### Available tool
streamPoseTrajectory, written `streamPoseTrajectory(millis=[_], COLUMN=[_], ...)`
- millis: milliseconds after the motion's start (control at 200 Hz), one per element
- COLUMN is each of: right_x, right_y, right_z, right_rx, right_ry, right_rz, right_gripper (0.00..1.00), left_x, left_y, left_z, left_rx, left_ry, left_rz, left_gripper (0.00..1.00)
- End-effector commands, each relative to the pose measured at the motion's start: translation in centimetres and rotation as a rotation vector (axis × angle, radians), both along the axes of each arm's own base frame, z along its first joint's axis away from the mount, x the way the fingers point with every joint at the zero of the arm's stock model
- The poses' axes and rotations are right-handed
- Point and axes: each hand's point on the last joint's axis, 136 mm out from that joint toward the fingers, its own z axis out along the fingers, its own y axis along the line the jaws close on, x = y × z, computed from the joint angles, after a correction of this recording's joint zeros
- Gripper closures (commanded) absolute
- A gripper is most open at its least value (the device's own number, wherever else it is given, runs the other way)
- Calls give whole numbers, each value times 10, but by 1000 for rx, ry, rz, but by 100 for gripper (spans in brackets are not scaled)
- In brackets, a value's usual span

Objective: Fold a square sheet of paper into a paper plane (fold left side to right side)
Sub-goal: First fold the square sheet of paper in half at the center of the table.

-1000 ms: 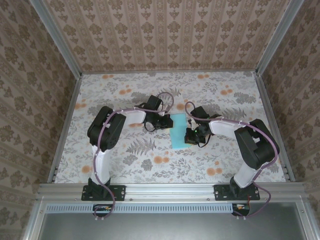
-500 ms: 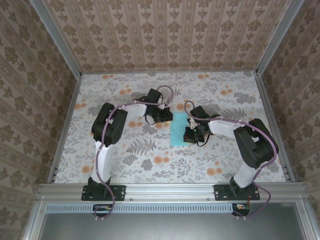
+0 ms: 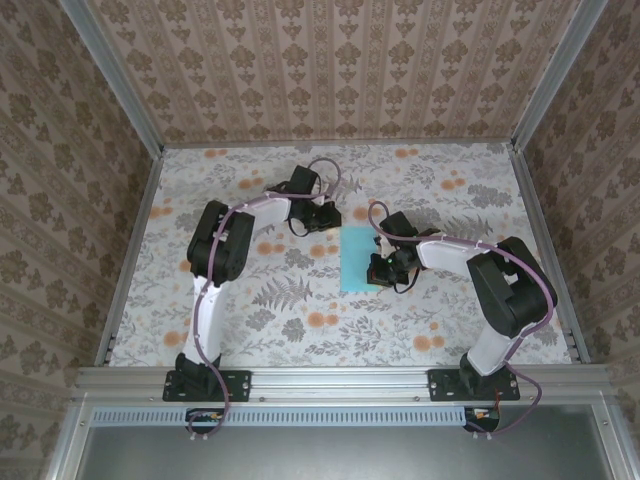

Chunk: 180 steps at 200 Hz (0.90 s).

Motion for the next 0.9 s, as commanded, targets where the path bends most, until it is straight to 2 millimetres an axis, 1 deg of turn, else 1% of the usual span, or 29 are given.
streamPoseTrajectory(millis=[0,125,170,255,390,485,560,625,690,805,895], right_x=[-42,-36,-32,-19,6,20,24,28,31,35,37], right_y=[-25,-17,-13,-4,14,28,34,32,23,2,-9], right_z=[-36,-34,-32,-23,-2,19,35,48,58,63,62], right_rx=[-136,-96,-74,-22,80,172,219,220,198,113,101], right_ry=[163,150,139,96,16,-36,-70,-107,-153,-210,-218], right_rz=[-3,-18,-29,-62,-117,-137,-130,-127,-126,-125,-139], right_gripper=[95,94,93,92,90,87,83,78,71,60,56], left_x=[17,17,17,17,14,2,-12,-24,-36,-54,-60], left_y=[18,18,19,24,43,52,59,59,54,36,21], left_z=[-21,-14,-8,10,44,64,70,72,69,61,51], left_rx=[73,65,63,62,75,82,86,63,38,12,9], left_ry=[-20,-27,-38,-74,-140,-174,-168,-147,-118,-82,-59], left_rz=[40,37,37,36,58,58,50,36,20,-25,-55], left_gripper=[89,88,87,84,80,78,78,78,78,78,79])
